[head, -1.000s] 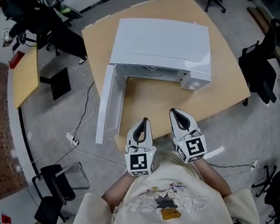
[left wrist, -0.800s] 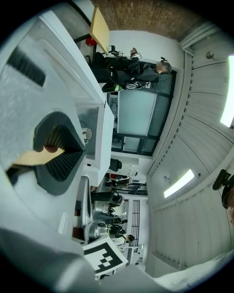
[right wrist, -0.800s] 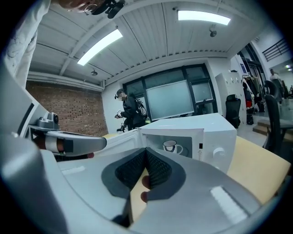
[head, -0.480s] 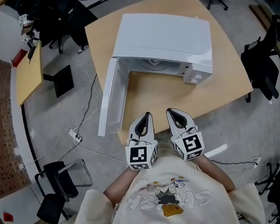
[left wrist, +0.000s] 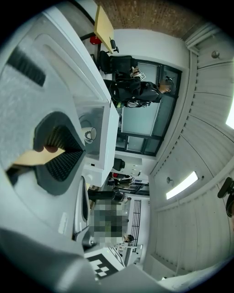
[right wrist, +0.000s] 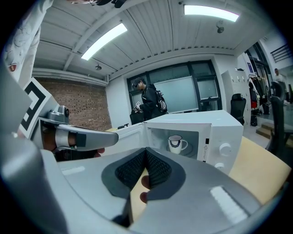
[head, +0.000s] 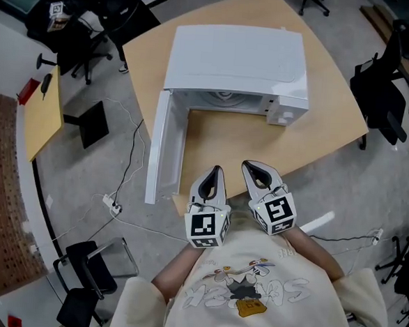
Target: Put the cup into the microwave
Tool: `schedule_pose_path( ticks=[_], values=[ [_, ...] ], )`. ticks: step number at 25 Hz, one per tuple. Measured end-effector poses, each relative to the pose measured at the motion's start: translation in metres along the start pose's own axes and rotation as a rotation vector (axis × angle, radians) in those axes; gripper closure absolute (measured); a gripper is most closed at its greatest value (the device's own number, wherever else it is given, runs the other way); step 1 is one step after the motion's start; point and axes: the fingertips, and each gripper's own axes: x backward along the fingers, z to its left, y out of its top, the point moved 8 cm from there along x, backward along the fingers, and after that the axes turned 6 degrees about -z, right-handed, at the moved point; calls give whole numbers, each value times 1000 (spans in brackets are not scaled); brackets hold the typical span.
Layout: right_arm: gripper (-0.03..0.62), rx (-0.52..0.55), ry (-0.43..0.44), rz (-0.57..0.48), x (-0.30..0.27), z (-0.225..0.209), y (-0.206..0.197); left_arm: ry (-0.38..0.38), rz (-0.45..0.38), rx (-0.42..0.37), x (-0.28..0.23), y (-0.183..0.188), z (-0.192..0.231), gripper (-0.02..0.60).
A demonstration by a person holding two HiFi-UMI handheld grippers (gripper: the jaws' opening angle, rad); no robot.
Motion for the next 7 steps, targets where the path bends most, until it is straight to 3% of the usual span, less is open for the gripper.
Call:
schedule_pose_path(
  ticks=[7],
  values=[
    [588,15,-8,4,-1,4,0,-20,7,-7,1,0,1,578]
  ],
)
